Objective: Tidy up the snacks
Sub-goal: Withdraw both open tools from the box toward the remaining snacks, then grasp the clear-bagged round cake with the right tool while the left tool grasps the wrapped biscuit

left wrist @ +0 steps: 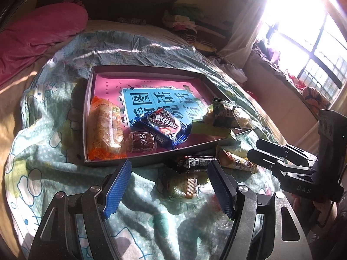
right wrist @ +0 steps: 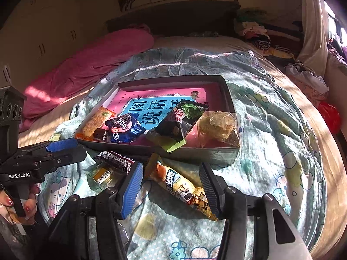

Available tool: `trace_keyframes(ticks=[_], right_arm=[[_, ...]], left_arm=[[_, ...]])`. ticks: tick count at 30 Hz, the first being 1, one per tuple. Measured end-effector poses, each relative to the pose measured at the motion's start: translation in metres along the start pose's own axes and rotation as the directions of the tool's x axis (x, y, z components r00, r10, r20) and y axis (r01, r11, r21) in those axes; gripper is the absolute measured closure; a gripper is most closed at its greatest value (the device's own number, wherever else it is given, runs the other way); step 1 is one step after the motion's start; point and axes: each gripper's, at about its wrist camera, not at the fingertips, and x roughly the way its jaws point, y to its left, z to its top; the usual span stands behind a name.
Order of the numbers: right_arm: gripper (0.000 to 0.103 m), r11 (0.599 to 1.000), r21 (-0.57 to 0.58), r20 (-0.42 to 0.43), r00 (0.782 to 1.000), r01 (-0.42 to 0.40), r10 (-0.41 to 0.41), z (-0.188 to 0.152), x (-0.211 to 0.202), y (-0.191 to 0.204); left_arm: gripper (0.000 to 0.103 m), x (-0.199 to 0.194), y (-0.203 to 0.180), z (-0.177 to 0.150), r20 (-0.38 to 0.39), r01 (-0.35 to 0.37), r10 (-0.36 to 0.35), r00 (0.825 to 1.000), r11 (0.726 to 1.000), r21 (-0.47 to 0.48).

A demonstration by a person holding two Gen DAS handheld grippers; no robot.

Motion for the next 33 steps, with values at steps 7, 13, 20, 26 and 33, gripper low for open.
trace_keyframes(ticks=[7,13,20,26,33], right_arm=[[0.049,0.999,-0.010,-0.029,0.999,-0.033,0.033,-0.008,0.000,0.013],[0.046,0.998,-0.003,-0.070,0.995,-0.068,0.068,-0.018,0.002,0.024],[0.045,0.995,-0.027,-0.122,0.988,-0.097,0.093,-0.030,0.008,0.040],[0.045,0.992,-0.042,-0.152,0.982,-0.118,0.110,-0.036,0.015,0.054],[0.045,0.992,-0.046,-0.182,0.977,-0.120,0.110,-0.040,0.029,0.065]], left_arm=[[0.029,0.005,-0.009,-0.008,-0.042,-0.005,0.007,0.999,0.999,0.038],[0.029,0.010,-0.013,-0.013,-0.076,-0.003,0.007,0.997,0.999,0.051],[0.029,0.018,-0.008,-0.016,-0.117,-0.016,0.019,0.993,0.999,0.029],[0.029,0.021,-0.007,-0.017,-0.124,-0.017,0.020,0.992,1.000,0.020],[0.029,0.023,-0.006,-0.016,-0.133,-0.027,0.029,0.991,0.999,0.016]])
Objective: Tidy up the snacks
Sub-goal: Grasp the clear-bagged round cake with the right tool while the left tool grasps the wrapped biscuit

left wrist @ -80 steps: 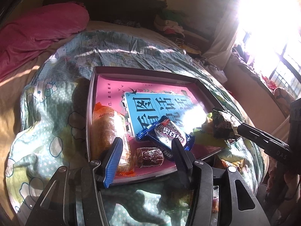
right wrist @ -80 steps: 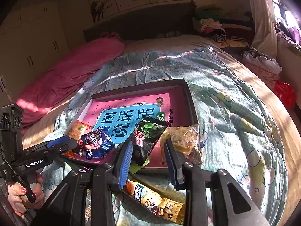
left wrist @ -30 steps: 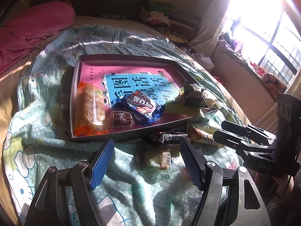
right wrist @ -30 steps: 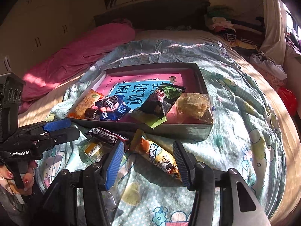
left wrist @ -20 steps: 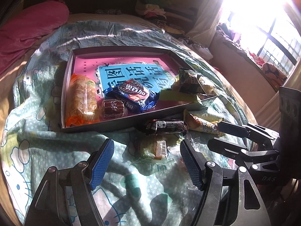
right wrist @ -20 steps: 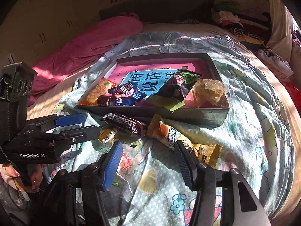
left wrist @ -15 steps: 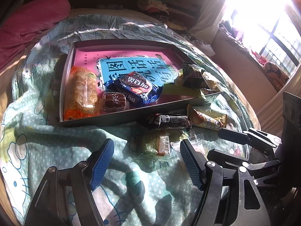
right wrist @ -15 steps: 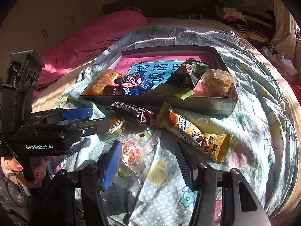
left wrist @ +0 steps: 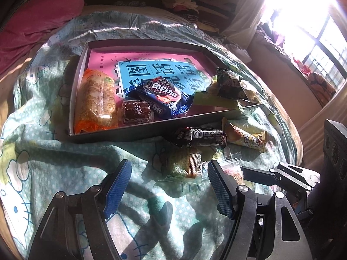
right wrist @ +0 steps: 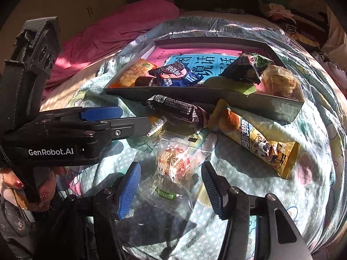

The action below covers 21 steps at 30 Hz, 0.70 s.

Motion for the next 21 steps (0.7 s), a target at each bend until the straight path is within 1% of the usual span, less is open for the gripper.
trace_keyframes(ticks=[3,11,16,21], right_arm=[[0.045,1.000,0.000,-0.014,1.000,0.005,-0.005,0.000,0.008,0.003],[0.046,0.999,-0.025,-0.004,1.000,0.019,-0.019,0.000,0.016,0.004],[0.056,0.997,-0.051,0.004,0.999,0.053,-0.053,-0.001,0.013,0.002],[0.059,0.996,-0.045,0.004,0.997,0.076,-0.076,-0.003,0.009,-0.008]], left_arm=[[0.029,0.002,0.000,0.000,-0.007,-0.003,0.003,1.000,1.000,0.001],[0.029,0.008,-0.001,0.000,-0.023,-0.002,0.002,1.000,1.000,0.007],[0.029,0.013,-0.004,-0.001,-0.034,-0.007,0.007,0.999,1.000,0.018],[0.029,0.019,-0.005,-0.001,-0.038,-0.006,0.006,0.999,1.000,0.017]])
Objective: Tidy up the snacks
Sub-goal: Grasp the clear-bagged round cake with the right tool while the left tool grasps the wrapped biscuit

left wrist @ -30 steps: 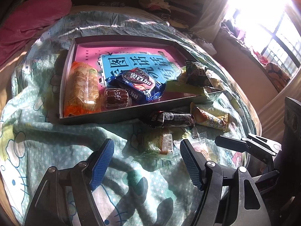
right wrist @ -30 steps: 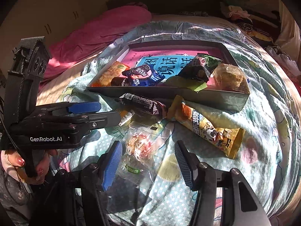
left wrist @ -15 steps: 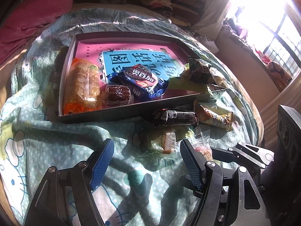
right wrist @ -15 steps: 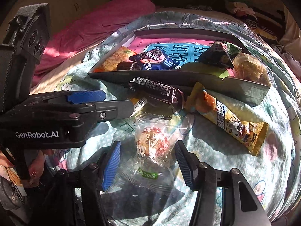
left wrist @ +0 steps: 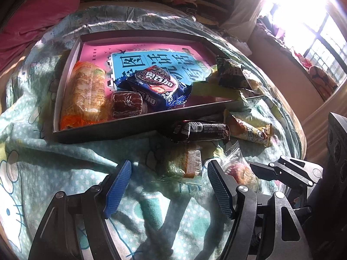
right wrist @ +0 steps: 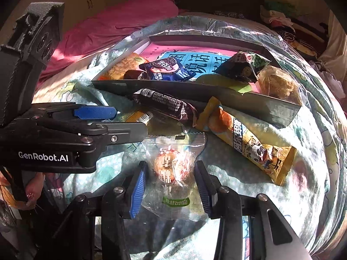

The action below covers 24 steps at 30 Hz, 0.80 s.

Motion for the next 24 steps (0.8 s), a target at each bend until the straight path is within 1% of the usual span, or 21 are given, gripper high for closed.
trace_keyframes(ticks=[5,9,10,12,13,16,17,20,21,22,24], right_arm=[[0.061,0.999,0.040,-0.004,1.000,0.017,-0.017,-0.003,-0.004,-0.015],[0.062,0.997,0.074,-0.005,1.000,0.004,-0.004,-0.003,-0.006,-0.022],[0.062,0.997,0.079,-0.005,1.000,0.001,-0.001,-0.003,-0.006,-0.023],[0.062,0.997,0.082,-0.004,1.000,-0.002,0.002,-0.003,-0.006,-0.023],[0.062,0.997,0.083,-0.004,1.000,-0.004,0.004,-0.003,-0.006,-0.024],[0.062,0.995,0.099,-0.002,1.000,-0.016,0.016,-0.003,-0.006,-0.026],[0.062,0.994,0.108,0.000,1.000,-0.023,0.023,-0.003,-0.007,-0.028],[0.062,0.991,0.131,0.010,0.999,-0.036,0.035,-0.002,-0.010,-0.032],[0.062,0.990,0.136,0.014,0.999,-0.036,0.034,-0.001,-0.011,-0.034],[0.062,0.989,0.141,0.020,0.999,-0.038,0.035,0.000,-0.013,-0.035],[0.062,0.987,0.151,0.039,0.999,-0.044,0.039,0.001,-0.018,-0.037]], left_arm=[[0.029,0.005,0.001,0.001,0.005,0.006,-0.006,1.000,1.000,-0.010],[0.029,0.009,-0.006,0.001,0.003,-0.031,0.031,1.000,0.999,0.033],[0.032,0.010,-0.007,0.001,0.005,-0.044,0.044,0.999,0.998,0.045],[0.039,0.011,-0.011,0.000,0.012,-0.078,0.077,0.997,0.994,0.071],[0.045,0.012,-0.013,0.000,0.015,-0.088,0.087,0.996,0.993,0.083],[0.058,0.011,-0.014,0.001,0.017,-0.085,0.084,0.996,0.992,0.098],[0.058,0.011,-0.014,0.001,0.015,-0.088,0.086,0.996,0.991,0.104],[0.060,0.009,-0.012,0.002,0.009,-0.069,0.068,0.998,0.992,0.106],[0.061,0.006,-0.010,0.003,0.005,-0.049,0.049,0.999,0.994,0.094],[0.065,0.003,-0.007,0.003,0.000,-0.024,0.024,1.000,0.997,0.079],[0.066,-0.005,-0.002,0.003,0.004,0.018,-0.019,1.000,0.999,0.048]])
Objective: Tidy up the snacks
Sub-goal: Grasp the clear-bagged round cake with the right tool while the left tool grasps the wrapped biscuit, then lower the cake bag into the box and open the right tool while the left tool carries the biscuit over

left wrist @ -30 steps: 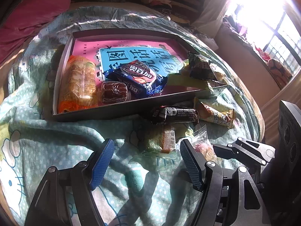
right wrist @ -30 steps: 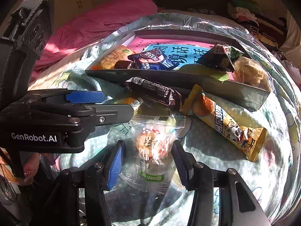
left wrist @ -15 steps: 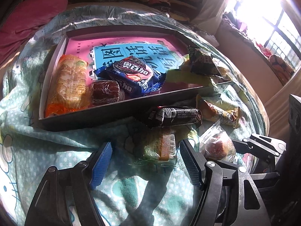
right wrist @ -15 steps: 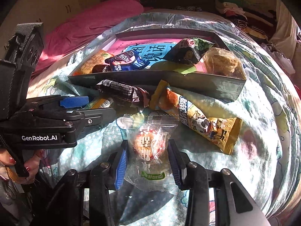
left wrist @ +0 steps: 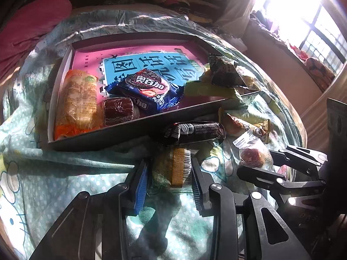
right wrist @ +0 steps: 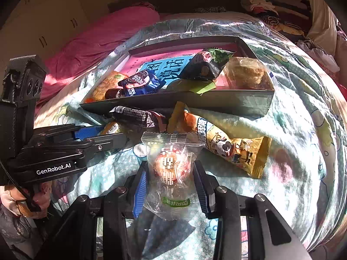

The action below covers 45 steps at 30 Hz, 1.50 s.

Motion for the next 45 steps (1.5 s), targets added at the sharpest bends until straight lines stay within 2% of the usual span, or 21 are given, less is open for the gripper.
trace_keyframes(ticks=[4,7,15,22,32,45], right_arm=[[0.062,1.000,0.007,0.033,0.999,0.002,-0.002,0.004,-0.009,-0.003],[0.062,1.000,0.016,0.053,0.999,-0.001,0.000,0.007,-0.015,-0.004],[0.062,1.000,-0.008,0.088,0.996,0.007,-0.007,0.017,-0.024,0.000],[0.062,1.000,-0.014,0.124,0.992,0.005,-0.003,0.031,-0.027,0.001],[0.062,1.000,-0.010,0.160,0.987,0.005,-0.003,0.053,-0.022,0.001],[0.062,1.000,-0.002,0.183,0.983,0.011,-0.010,0.084,0.001,0.002]], left_arm=[[0.067,-0.019,0.003,-0.001,0.049,0.035,-0.034,0.998,0.999,-0.016],[0.067,-0.033,0.006,0.002,0.103,0.025,-0.023,0.994,1.000,-0.012],[0.067,-0.051,0.030,0.014,0.191,0.031,-0.016,0.981,0.997,-0.077],[0.067,-0.050,0.046,0.022,0.209,0.000,0.026,0.978,0.993,-0.121],[0.067,-0.039,0.055,0.032,0.227,-0.070,0.099,0.969,0.989,-0.132],[0.067,-0.023,0.058,0.039,0.216,-0.089,0.115,0.970,0.988,-0.130]])
